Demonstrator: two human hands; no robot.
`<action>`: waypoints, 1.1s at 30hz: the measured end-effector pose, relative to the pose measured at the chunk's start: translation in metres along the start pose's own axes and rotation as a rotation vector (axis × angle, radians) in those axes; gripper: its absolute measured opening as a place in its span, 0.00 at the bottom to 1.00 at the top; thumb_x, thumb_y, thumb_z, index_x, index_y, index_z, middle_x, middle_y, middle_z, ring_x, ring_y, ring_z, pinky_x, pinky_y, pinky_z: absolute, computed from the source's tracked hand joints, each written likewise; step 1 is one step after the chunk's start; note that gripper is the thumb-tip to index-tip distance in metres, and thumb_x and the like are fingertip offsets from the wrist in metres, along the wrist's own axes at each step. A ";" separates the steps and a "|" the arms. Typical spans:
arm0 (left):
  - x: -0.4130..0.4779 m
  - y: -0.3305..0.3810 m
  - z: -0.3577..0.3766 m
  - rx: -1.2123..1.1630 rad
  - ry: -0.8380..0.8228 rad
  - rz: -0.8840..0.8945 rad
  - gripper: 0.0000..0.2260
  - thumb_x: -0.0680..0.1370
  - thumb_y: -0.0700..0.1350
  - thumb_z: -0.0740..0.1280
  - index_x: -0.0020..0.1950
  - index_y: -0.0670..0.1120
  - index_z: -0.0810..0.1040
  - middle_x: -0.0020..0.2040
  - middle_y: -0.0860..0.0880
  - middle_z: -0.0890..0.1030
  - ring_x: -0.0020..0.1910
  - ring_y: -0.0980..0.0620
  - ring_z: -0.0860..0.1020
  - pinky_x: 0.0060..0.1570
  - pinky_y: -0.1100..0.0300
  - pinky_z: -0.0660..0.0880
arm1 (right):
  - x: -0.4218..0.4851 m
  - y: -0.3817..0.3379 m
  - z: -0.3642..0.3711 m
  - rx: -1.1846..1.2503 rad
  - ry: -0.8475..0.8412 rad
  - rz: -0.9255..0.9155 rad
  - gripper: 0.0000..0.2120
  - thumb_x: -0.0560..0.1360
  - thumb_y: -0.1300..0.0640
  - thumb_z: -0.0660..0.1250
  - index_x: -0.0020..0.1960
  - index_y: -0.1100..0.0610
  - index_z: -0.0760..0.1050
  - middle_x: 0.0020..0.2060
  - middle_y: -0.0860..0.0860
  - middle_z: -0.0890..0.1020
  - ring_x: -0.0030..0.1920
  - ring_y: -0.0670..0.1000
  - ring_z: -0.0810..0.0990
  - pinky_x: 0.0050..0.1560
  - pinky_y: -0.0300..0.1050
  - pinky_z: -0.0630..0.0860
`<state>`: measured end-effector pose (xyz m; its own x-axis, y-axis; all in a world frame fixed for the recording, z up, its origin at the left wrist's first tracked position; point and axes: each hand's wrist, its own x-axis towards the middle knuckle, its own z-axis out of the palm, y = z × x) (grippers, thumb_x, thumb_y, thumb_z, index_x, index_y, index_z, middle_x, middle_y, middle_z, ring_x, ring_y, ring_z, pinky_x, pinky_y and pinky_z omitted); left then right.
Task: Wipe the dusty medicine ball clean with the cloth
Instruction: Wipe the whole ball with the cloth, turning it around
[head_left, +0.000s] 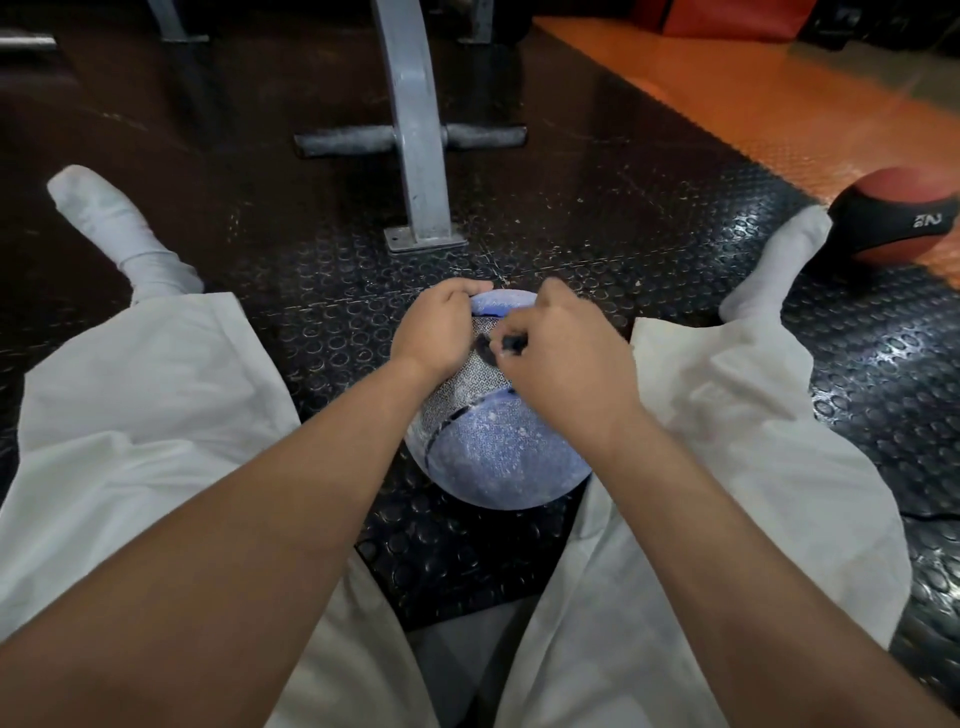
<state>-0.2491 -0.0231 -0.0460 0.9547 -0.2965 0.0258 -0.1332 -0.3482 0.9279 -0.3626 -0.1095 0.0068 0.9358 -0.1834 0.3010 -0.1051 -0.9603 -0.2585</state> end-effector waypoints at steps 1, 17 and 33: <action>0.003 0.001 -0.001 0.008 -0.002 0.004 0.17 0.80 0.37 0.53 0.51 0.53 0.79 0.59 0.48 0.81 0.55 0.49 0.78 0.61 0.54 0.73 | -0.010 0.000 0.000 0.007 -0.018 -0.026 0.09 0.76 0.54 0.64 0.52 0.50 0.82 0.50 0.53 0.72 0.51 0.58 0.75 0.41 0.47 0.71; 0.020 0.003 0.011 0.296 -0.003 0.051 0.19 0.80 0.36 0.53 0.67 0.44 0.75 0.66 0.48 0.76 0.58 0.55 0.74 0.53 0.69 0.67 | -0.001 0.018 0.009 0.072 0.121 0.091 0.10 0.76 0.55 0.63 0.53 0.52 0.82 0.48 0.55 0.73 0.44 0.58 0.77 0.38 0.47 0.71; 0.015 0.003 0.005 0.115 0.007 0.015 0.17 0.81 0.39 0.52 0.58 0.49 0.79 0.55 0.53 0.79 0.53 0.55 0.76 0.53 0.63 0.71 | 0.005 0.024 0.012 -0.008 0.224 -0.049 0.06 0.70 0.60 0.66 0.45 0.60 0.78 0.41 0.59 0.77 0.31 0.61 0.77 0.29 0.42 0.63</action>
<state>-0.2363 -0.0334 -0.0444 0.9542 -0.2963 0.0420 -0.1765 -0.4437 0.8786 -0.3562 -0.1309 -0.0084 0.8417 -0.1776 0.5099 -0.0648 -0.9707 -0.2312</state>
